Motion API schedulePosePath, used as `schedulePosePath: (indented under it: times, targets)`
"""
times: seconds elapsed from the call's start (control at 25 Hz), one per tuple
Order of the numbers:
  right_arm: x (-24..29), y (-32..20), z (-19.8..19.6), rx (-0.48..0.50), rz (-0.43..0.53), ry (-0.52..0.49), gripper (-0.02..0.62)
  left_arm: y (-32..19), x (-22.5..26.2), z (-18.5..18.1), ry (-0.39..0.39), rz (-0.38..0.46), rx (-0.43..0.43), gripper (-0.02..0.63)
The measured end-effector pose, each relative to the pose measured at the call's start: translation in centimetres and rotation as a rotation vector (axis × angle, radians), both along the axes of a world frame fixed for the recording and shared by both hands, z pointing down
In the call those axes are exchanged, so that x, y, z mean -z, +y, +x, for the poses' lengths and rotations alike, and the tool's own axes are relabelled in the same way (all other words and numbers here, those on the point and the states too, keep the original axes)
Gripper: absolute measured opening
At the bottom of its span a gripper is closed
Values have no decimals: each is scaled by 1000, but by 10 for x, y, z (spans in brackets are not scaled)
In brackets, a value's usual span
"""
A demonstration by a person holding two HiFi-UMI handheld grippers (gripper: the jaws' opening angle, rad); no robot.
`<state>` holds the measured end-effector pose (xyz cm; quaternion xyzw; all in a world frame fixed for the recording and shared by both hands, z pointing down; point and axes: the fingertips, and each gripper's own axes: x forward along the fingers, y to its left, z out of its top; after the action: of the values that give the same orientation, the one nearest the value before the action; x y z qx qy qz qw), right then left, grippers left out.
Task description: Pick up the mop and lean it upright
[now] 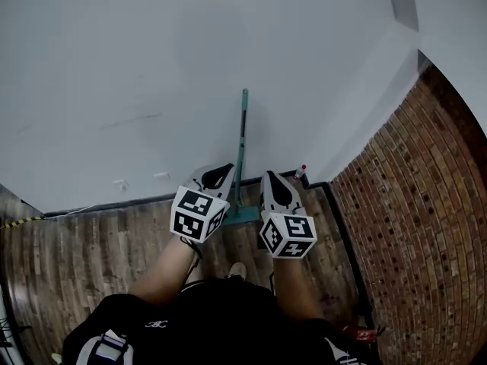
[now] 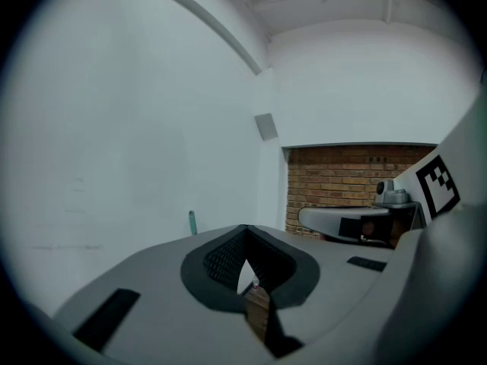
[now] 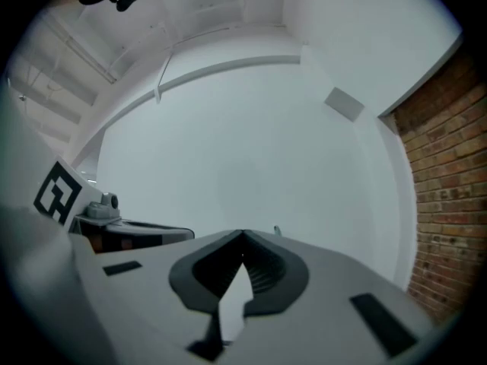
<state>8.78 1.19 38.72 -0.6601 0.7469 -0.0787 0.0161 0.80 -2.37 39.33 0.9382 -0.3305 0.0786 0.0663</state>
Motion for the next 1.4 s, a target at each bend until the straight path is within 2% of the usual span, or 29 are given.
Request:
schedulePosePath:
  times: [0.08,0.24,0.44,0.72,1.12,1.2,1.32,1.4]
  targets:
    - [4,-24,19,21,5,-5,13,-24,4,17,-4,10,30,-9]
    - [-3,-64,55,59,-20,-12,14,-60,-3,51,-19,-19,51,-9]
    - [-26,-109,81,98,-71,-31,14,-91,-19,66,-52,-50,104,-9]
    - [-51,-160,77,105,-130,-6,14,-140,-47,53,-48,-117,147,-9]
    - [-58,-257,57,57,-169,92,17,-231,-45,43,11,-106,55,-9]
    - [-59,-277,50,42,-179,119,34,-247,-44,38,26,-107,35,-9]
    - [-70,-302,44,10,-216,154,112,-263,-51,31,32,-117,13,-9]
    - [-80,-316,43,-12,-240,169,118,-272,-57,27,28,-126,4,-9]
